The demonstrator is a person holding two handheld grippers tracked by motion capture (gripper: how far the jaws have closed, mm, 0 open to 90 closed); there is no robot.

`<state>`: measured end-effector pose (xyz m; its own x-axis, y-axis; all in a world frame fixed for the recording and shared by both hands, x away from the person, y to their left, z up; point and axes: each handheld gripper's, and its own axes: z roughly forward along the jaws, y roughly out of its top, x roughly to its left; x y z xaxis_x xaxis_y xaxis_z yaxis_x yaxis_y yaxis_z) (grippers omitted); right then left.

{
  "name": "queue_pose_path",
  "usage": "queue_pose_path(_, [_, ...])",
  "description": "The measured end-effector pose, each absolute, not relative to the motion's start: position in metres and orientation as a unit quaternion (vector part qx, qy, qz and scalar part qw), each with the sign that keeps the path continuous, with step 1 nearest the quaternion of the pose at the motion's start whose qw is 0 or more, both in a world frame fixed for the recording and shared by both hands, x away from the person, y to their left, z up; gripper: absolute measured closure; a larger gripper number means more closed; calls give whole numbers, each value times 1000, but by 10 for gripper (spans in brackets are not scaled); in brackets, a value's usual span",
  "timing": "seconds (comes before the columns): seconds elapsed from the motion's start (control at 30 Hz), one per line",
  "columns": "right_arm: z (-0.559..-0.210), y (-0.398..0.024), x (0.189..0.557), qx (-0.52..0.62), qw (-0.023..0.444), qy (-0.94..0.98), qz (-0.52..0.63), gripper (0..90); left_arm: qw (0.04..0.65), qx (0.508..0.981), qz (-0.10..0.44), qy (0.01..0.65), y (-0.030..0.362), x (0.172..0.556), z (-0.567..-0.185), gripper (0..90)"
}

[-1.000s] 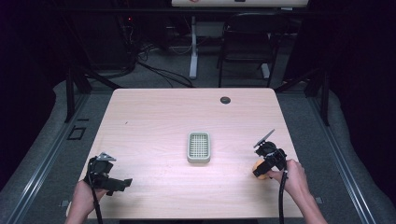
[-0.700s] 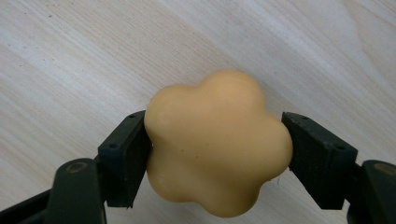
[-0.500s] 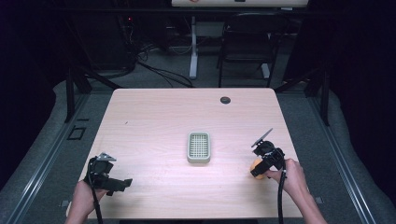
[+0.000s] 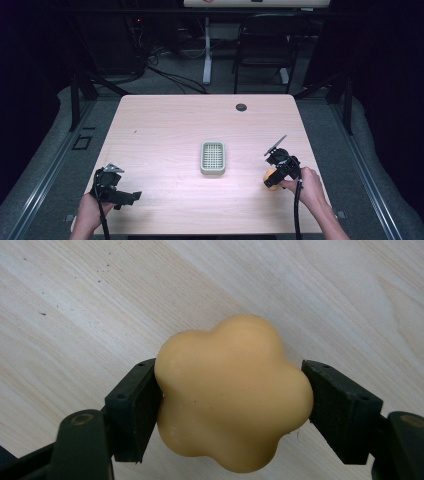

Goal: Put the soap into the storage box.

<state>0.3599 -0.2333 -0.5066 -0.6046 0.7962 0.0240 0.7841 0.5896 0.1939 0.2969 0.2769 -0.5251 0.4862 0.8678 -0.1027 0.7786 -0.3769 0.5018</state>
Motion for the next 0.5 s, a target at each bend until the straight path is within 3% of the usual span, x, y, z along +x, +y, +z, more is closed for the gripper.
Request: queue_pose_path(0.5, [-500, -221, 367, 434, 33, 895, 100, 264, 250, 825, 88, 499, 277, 297, -526, 2])
